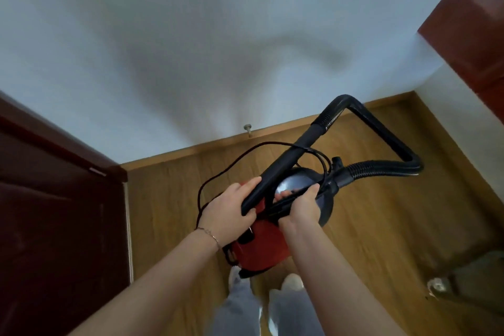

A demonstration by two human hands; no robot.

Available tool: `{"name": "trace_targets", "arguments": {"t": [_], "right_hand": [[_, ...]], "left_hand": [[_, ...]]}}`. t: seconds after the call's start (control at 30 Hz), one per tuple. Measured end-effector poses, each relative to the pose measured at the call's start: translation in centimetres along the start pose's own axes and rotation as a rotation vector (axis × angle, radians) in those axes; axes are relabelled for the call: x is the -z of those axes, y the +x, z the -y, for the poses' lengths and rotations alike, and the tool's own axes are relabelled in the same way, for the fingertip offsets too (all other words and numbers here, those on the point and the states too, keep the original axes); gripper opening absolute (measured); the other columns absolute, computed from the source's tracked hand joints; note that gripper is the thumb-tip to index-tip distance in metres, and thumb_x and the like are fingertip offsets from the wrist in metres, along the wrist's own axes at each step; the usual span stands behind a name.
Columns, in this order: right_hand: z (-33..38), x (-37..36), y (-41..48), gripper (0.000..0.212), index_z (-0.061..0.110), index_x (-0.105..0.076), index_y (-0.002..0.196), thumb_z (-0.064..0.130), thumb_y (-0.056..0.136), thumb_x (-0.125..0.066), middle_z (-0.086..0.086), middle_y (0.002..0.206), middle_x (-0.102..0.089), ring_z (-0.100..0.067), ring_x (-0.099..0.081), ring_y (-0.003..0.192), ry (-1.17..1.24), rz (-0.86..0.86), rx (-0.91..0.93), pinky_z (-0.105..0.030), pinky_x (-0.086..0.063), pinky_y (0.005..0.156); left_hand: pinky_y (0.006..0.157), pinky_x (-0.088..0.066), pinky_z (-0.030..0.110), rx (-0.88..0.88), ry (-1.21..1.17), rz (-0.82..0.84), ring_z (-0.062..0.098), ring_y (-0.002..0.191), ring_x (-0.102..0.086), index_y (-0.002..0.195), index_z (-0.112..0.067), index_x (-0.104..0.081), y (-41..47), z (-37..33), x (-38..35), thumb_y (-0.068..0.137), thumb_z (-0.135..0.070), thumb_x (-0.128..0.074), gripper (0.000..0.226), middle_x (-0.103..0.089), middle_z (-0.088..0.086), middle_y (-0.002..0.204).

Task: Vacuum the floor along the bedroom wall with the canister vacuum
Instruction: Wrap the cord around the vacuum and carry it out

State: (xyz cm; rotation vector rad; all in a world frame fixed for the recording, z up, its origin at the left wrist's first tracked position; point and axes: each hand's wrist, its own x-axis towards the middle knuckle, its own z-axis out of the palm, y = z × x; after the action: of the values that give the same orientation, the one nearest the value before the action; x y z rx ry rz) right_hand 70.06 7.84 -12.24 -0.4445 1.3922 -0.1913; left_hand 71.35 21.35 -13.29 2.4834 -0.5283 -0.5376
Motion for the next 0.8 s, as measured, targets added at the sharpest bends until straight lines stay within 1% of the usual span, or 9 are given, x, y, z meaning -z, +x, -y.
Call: {"name": "trace_targets", "arguments": {"t": [0.1,0.17,0.23,0.33,0.4,0.5,0.6,0.67,0.8], "right_hand": [[0.9,-4.1,3.4,0.047,0.008,-0.047,0.071,0.047,0.097,-0.042,-0.01,0.06,-0.05,-0.025,-0.05,0.053,0.064,0.016,-0.034,-0.034,-0.048,0.054],[1.4,-6.7,5.9,0.046,0.008,-0.048,0.073,0.047,0.097,-0.041,-0.01,0.06,-0.051,-0.025,-0.051,0.054,0.078,0.006,-0.047,-0.035,-0.049,0.056],[1.7,-8.7,8.8,0.046,0.008,-0.049,0.076,0.048,0.097,-0.041,-0.01,0.059,-0.052,-0.025,-0.052,0.054,0.081,0.002,-0.052,-0.035,-0.05,0.056],[2.2,-11.4,13.0,0.045,0.009,-0.05,0.08,0.049,0.097,-0.04,-0.009,0.058,-0.054,-0.025,-0.055,0.057,0.053,0.024,-0.076,-0.038,-0.051,0.064],[2.4,-13.0,15.5,0.044,0.009,-0.051,0.083,0.05,0.096,-0.042,-0.008,0.058,-0.055,-0.024,-0.056,0.058,0.036,0.032,-0.082,-0.037,-0.052,0.066],[1.7,-14.8,19.4,0.039,0.009,-0.054,0.087,0.048,0.092,-0.052,-0.006,0.062,-0.055,-0.021,-0.057,0.06,-0.013,0.074,-0.073,-0.035,-0.051,0.065],[0.4,-16.1,23.5,0.016,0.006,-0.055,0.107,0.014,0.093,-0.054,-0.006,0.069,-0.054,-0.02,-0.056,0.064,-0.054,0.128,-0.071,-0.036,-0.052,0.071],[-0.6,-17.1,26.0,0.016,0.008,-0.05,0.101,-0.003,0.091,-0.044,-0.007,0.073,-0.052,-0.02,-0.054,0.065,-0.049,0.174,-0.083,-0.038,-0.05,0.077],[-3.3,-18.7,30.2,0.02,0.01,-0.049,0.101,-0.006,0.094,-0.043,-0.011,0.079,-0.059,-0.021,-0.059,0.075,-0.107,0.27,-0.044,-0.045,-0.049,0.093]], "left_hand": [[0.058,-0.039,0.012,-0.036,0.053,-0.002,0.003,0.075,-0.045,0.144,-0.045,-0.021,5.2,1.7,0.2,0.091,-0.034,-0.048,0.06,-0.037,-0.016,0.095],[0.056,-0.035,0.01,-0.052,0.071,0.002,0.002,0.074,-0.044,0.144,-0.045,-0.02,8.4,2.8,-0.4,0.092,-0.042,-0.045,0.058,-0.039,-0.017,0.097],[0.062,-0.042,0.011,-0.056,0.1,0.006,0.0,0.078,-0.047,0.145,-0.045,-0.018,11.2,4.2,-1.6,0.086,-0.06,-0.04,0.064,-0.046,-0.016,0.106],[0.073,-0.052,0.02,-0.027,0.152,0.046,0.002,0.088,-0.053,0.147,-0.041,-0.011,15.0,6.2,-3.6,0.068,-0.085,-0.028,0.092,-0.047,-0.012,0.118],[0.074,-0.052,0.02,0.003,0.205,0.072,0.004,0.092,-0.054,0.148,-0.039,-0.004,17.2,7.2,-5.0,0.069,-0.081,-0.031,0.093,-0.045,-0.009,0.124],[0.072,-0.052,0.023,0.08,0.24,0.041,0.01,0.098,-0.056,0.148,-0.037,0.0,20.3,8.7,-7.7,0.082,-0.062,-0.05,0.086,-0.044,-0.005,0.128],[0.067,-0.053,0.03,0.167,0.23,-0.007,0.016,0.093,-0.058,0.148,-0.035,-0.003,23.0,10.5,-10.8,0.083,-0.052,-0.058,0.087,-0.049,0.0,0.123],[0.067,-0.053,0.031,0.217,0.24,-0.011,0.018,0.093,-0.058,0.149,-0.035,-0.003,24.7,12.2,-12.4,0.084,-0.052,-0.056,0.086,-0.047,0.001,0.123],[0.068,-0.054,0.031,0.222,0.293,-0.049,0.016,0.094,-0.057,0.148,-0.038,-0.001,28.1,16.7,-14.6,0.086,-0.053,-0.053,0.082,-0.046,-0.001,0.125]]}}
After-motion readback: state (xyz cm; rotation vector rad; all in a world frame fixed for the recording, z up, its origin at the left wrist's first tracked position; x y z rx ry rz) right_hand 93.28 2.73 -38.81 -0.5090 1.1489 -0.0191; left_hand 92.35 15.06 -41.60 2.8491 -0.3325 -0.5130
